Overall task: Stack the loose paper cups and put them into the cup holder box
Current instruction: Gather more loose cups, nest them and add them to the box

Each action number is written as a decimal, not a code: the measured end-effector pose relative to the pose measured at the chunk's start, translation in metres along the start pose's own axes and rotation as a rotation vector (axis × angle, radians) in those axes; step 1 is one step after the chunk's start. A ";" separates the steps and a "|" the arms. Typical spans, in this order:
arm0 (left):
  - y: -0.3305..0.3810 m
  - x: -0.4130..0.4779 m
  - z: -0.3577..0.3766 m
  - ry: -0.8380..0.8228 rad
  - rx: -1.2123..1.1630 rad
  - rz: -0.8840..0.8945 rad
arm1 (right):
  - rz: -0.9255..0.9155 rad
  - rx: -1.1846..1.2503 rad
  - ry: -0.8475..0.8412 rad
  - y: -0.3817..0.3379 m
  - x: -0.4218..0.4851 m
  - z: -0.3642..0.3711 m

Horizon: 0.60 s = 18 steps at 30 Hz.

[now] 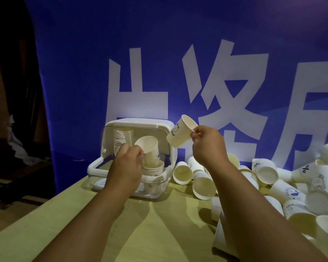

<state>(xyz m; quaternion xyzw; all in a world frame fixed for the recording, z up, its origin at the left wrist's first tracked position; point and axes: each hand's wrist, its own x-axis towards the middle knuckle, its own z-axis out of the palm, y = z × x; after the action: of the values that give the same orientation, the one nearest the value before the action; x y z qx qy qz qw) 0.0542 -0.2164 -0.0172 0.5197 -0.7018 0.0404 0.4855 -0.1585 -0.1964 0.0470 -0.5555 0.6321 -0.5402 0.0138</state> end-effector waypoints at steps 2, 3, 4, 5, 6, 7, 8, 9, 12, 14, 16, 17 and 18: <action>0.001 -0.001 0.002 -0.065 0.145 0.025 | -0.013 0.016 -0.010 -0.003 -0.002 0.005; 0.002 -0.002 0.003 -0.096 0.207 0.036 | -0.020 0.020 -0.022 -0.005 -0.004 0.007; 0.002 -0.002 0.004 -0.137 0.246 0.040 | -0.028 0.024 -0.031 -0.007 -0.006 0.010; 0.002 -0.003 0.005 -0.190 0.269 0.038 | -0.036 0.024 -0.038 -0.009 -0.009 0.013; 0.001 -0.005 0.007 -0.248 0.277 0.035 | -0.048 0.019 -0.041 -0.010 -0.011 0.016; 0.000 -0.006 0.009 -0.303 0.260 0.037 | -0.059 0.011 -0.044 -0.012 -0.013 0.018; 0.000 -0.007 0.011 -0.348 0.226 0.036 | -0.071 0.003 -0.048 -0.015 -0.016 0.020; 0.001 -0.007 0.011 -0.373 0.172 0.027 | -0.082 -0.008 -0.058 -0.017 -0.018 0.022; 0.004 -0.005 0.009 -0.334 -0.039 -0.057 | -0.119 -0.074 -0.105 -0.020 -0.025 0.028; 0.003 -0.004 0.007 -0.303 -0.165 -0.115 | -0.161 -0.129 -0.139 -0.021 -0.032 0.031; 0.002 -0.005 0.006 -0.282 -0.211 -0.129 | -0.236 -0.238 -0.164 -0.021 -0.037 0.034; 0.001 -0.006 0.005 -0.267 -0.215 -0.125 | -0.276 -0.297 -0.180 -0.021 -0.038 0.036; 0.001 -0.007 0.005 -0.256 -0.231 -0.109 | -0.314 -0.347 -0.200 -0.021 -0.040 0.039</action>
<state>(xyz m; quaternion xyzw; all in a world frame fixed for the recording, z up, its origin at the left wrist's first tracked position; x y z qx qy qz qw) 0.0503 -0.2141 -0.0240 0.4987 -0.7285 -0.1333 0.4503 -0.1054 -0.1897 0.0223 -0.6916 0.6167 -0.3615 -0.1034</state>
